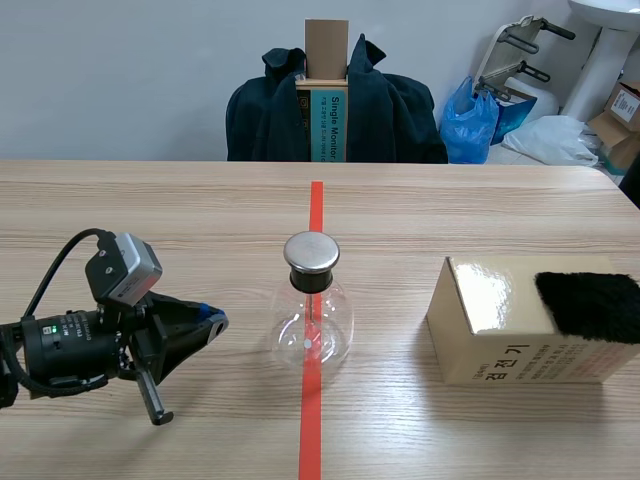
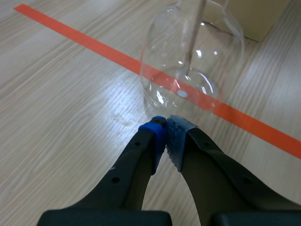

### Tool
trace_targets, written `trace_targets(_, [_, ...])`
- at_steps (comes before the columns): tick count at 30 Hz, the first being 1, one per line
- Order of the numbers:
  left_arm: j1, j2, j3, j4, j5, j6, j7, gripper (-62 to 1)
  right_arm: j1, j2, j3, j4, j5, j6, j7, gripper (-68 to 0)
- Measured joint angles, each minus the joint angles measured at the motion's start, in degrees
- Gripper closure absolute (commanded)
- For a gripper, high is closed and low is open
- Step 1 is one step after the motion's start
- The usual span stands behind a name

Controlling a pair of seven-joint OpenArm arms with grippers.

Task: Do the electroscope experiment.
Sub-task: 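Bring the plate to the electroscope and point at the metal foil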

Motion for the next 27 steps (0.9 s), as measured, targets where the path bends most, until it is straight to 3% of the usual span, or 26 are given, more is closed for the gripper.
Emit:
trace_targets(13, [-0.04,0.11,0.07,-0.44,1.22,0.7,-1.38,-1.7,0.04,0.02,-6.73,3.45,-0.22,-0.24,-3.54,-0.8])
trace_targets(22, [-0.04,0.11,0.07,-0.44,1.22,0.7,-1.51,-1.7,7.1,0.04,-25.03,3.87,-11.87,-0.17,-20.48,-0.8])
trace_targets(27, [-0.04,0.09,0.07,-0.44,1.22,0.7,-1.51,-1.7,9.22,0.2,-33.11,3.87,-16.02,0.02,-25.62,-0.8])
